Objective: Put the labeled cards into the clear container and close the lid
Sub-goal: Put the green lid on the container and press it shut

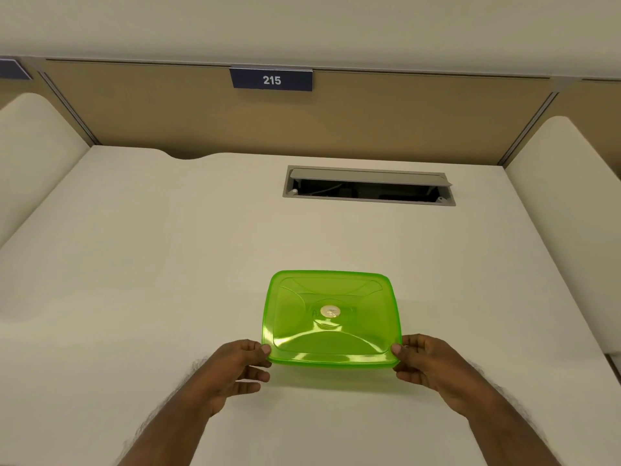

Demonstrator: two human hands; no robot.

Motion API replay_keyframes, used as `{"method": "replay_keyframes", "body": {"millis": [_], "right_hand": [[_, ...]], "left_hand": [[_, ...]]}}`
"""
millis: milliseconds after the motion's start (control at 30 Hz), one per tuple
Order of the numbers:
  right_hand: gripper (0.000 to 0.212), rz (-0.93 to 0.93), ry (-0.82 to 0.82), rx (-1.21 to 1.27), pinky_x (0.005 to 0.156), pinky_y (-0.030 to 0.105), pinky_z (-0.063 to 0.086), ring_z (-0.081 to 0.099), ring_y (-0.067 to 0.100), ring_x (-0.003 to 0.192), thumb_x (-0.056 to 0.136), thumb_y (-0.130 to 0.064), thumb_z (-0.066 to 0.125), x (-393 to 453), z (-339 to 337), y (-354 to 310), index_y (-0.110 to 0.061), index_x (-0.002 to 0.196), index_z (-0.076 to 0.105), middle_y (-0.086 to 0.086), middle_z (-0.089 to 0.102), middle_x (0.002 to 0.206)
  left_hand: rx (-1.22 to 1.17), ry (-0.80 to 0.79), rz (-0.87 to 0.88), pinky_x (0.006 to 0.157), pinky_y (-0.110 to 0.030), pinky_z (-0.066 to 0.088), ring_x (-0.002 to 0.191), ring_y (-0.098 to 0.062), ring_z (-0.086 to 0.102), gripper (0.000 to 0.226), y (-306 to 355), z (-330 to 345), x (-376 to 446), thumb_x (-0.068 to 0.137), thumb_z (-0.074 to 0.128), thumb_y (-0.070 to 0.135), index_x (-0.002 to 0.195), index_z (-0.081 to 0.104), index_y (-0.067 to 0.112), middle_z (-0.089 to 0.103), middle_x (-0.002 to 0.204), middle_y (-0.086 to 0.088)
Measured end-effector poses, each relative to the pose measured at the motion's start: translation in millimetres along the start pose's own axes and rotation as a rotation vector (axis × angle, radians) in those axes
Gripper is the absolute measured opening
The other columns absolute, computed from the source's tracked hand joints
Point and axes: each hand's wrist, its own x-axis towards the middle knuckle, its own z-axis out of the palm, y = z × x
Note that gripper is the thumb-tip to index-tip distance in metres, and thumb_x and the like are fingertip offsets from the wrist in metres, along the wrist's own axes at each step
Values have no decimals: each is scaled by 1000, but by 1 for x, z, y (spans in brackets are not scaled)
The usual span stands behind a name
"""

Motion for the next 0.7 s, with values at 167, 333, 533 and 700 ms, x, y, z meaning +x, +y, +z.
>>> {"method": "replay_keyframes", "body": {"millis": [167,333,533,700], "right_hand": [[23,-11,45,-30,67,32,57,63,22,72,84,-6,69,4,4,2,3,104,61,18,68,87],[22,-13,67,-60,68,35,57,62,23,68,83,-2,69,6,4,1,5,102,60,16,67,81],[36,42,-13,-147,72,36,59,63,20,74,81,-14,73,2,-3,-9,1,111,59,12,66,85],[40,-18,43,-471,73,36,54,65,22,97,86,-42,65,8,-9,-46,-24,119,51,3,66,109]], "left_hand": [[73,25,10,57,-27,52,61,-14,66,15,2,0,1,86,71,25,81,66,12,73,75,-1],[76,28,14,57,-27,53,61,-13,66,15,2,1,0,86,71,27,82,67,12,74,75,0],[40,41,18,58,-29,53,63,-16,66,19,-1,2,-4,82,74,30,84,67,12,74,82,-4],[63,181,22,51,-26,49,58,-16,62,39,-15,23,-19,82,71,46,95,64,9,73,86,-6]]}}
